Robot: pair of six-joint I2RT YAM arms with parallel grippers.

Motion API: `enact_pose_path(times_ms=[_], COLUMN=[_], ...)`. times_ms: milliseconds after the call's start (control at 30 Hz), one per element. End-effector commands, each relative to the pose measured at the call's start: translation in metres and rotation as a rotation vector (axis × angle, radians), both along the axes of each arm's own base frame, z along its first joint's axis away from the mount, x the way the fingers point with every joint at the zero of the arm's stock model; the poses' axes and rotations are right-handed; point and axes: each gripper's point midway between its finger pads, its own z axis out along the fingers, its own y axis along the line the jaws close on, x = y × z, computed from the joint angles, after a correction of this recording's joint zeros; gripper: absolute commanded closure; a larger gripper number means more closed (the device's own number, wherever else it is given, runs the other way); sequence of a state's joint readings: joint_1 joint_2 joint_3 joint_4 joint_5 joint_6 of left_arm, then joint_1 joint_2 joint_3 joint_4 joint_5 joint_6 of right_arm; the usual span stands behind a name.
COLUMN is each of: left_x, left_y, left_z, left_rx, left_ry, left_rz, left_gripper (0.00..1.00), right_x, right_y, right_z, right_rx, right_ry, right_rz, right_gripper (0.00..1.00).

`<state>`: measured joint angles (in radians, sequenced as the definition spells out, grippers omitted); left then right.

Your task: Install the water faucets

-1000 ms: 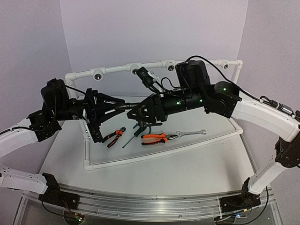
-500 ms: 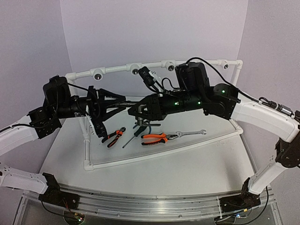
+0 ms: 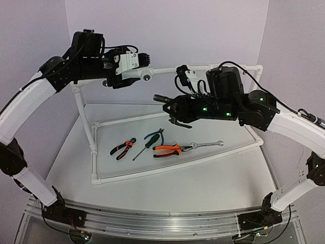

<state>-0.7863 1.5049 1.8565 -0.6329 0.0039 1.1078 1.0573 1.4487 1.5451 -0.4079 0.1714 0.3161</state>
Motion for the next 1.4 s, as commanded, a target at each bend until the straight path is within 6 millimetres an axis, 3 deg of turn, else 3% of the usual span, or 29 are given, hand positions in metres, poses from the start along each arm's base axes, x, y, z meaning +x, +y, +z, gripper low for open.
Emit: enact_pose_path(times_ms=[0,100,267,333,533,733,933,1100,1367], left_x=[0.028,0.046,0.077,0.085,0.109,0.100,0.082,0.058,0.023], left_y=[0.021,0.029,0.047,0.046,0.045,0.050,0.062,0.073,0.081], left_z=[-0.016,-0.011,-0.036,-0.047,-0.052,-0.090,-0.109,-0.110,-0.090], left_rx=[-0.002,-0.008,0.042,0.061,0.048,0.118,0.122,0.054,-0.109], left_ry=[0.218,0.250,0.308,0.331,0.327,0.448,0.579,0.712,0.846], left_rz=[0.254,0.308,0.369,0.374,0.403,0.417,0.474,0.545,0.587], left_gripper=[0.23,0.23,0.23,0.23,0.29,0.48,0.98,1.00,1.00], right_x=[0.000,-0.004,-0.005,-0.003,-0.001,0.002,0.014,0.027,0.036], right_y=[-0.009,-0.009,-0.013,-0.014,-0.008,-0.007,-0.007,-0.009,0.031], right_z=[0.016,0.017,0.020,0.022,0.025,0.026,0.043,0.055,0.058], right_rx=[0.026,0.030,0.041,0.041,0.029,0.028,0.012,-0.046,-0.150], right_ry=[-0.033,-0.028,-0.028,-0.032,-0.034,-0.035,-0.114,-0.220,-0.340], right_rz=[-0.025,-0.009,-0.019,-0.032,-0.022,-0.034,-0.141,-0.262,-0.303], right_gripper=[1.00,1.00,1.00,1.00,1.00,1.00,1.00,1.00,1.00])
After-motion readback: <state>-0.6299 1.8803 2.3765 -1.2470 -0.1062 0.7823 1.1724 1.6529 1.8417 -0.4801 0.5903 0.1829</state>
